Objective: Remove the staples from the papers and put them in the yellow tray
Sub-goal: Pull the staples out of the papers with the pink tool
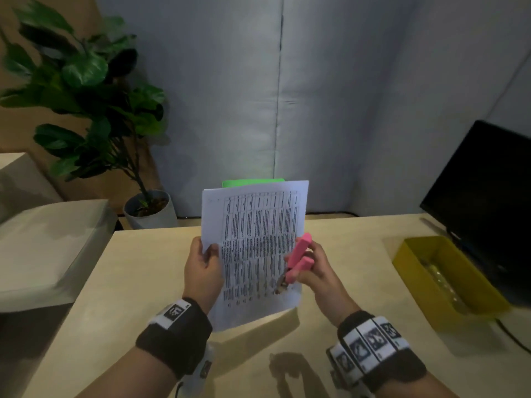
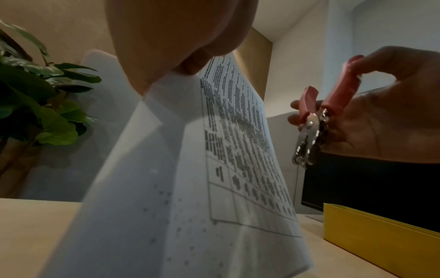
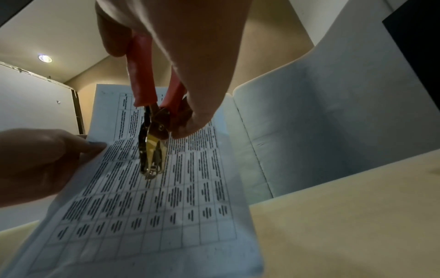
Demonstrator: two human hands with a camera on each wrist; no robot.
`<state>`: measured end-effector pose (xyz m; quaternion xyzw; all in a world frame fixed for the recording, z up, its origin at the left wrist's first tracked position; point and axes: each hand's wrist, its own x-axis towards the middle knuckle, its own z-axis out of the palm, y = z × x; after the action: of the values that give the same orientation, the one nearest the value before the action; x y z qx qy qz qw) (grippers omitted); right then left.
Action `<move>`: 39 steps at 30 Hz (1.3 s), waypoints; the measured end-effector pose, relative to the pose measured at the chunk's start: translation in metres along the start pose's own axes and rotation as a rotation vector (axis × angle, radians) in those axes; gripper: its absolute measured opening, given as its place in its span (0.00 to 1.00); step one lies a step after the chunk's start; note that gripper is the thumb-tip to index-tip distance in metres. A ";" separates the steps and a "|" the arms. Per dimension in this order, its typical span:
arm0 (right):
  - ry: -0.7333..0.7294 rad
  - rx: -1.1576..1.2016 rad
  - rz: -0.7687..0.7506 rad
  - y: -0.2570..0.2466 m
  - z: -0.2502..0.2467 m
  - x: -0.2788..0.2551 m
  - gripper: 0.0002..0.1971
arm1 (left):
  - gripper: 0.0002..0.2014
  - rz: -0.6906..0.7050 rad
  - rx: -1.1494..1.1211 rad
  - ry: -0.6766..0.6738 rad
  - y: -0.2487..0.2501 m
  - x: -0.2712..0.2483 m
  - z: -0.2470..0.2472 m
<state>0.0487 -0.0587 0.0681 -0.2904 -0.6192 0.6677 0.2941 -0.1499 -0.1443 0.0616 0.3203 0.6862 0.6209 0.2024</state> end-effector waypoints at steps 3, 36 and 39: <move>0.009 -0.037 0.002 -0.012 -0.021 0.002 0.32 | 0.07 -0.005 0.021 -0.009 0.008 -0.010 0.030; 0.129 -0.580 -0.379 -0.102 -0.125 0.036 0.16 | 0.12 0.186 0.139 -0.084 0.065 -0.063 0.188; 0.117 -0.574 -0.378 -0.097 -0.121 0.037 0.16 | 0.12 0.262 0.185 -0.047 0.069 -0.056 0.189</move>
<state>0.1184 0.0546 0.1566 -0.2791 -0.8068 0.3822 0.3537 0.0306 -0.0450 0.0953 0.4388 0.6881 0.5683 0.1053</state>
